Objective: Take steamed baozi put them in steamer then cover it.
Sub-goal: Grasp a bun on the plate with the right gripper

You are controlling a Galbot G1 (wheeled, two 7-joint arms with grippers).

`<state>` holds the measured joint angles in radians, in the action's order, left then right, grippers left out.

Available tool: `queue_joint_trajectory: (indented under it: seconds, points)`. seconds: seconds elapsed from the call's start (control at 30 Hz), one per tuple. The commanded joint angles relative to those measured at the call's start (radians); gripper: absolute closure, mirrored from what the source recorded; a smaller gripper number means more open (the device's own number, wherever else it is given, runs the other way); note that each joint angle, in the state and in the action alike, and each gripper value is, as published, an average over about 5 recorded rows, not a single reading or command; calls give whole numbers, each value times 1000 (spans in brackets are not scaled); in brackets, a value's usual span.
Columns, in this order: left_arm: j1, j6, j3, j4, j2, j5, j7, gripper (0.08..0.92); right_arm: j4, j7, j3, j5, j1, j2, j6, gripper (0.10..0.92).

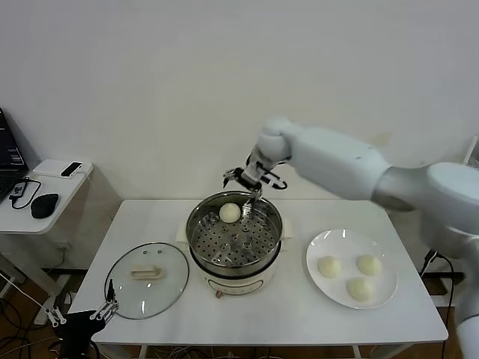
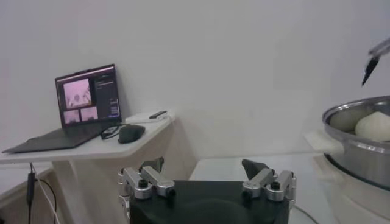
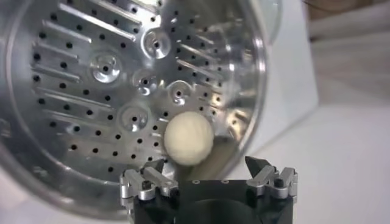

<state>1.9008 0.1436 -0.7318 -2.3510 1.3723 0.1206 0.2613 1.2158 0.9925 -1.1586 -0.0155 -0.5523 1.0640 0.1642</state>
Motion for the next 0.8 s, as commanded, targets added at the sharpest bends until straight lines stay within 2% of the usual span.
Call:
queue_joint_trajectory:
  seconds: [0.03,0.2,0.4,0.57,0.8]
  points:
    - [-19,9,15,-1,-29,7,-5,177,350,37,-21,-124,-83,-399,-308,203]
    - [-36,12,37,7,-40,1,-8,177,470,10,8,-62,43,-595,-378,203]
    - [-39,14,61,1,-41,-18,-9,177,522,-35,241,47,388,-706,-421,203]
    - [-34,13,70,5,-41,-36,-8,177,505,-52,443,98,670,-713,-435,203]
    - [-30,16,89,6,-41,-63,-8,177,450,-63,579,161,857,-662,-453,203]
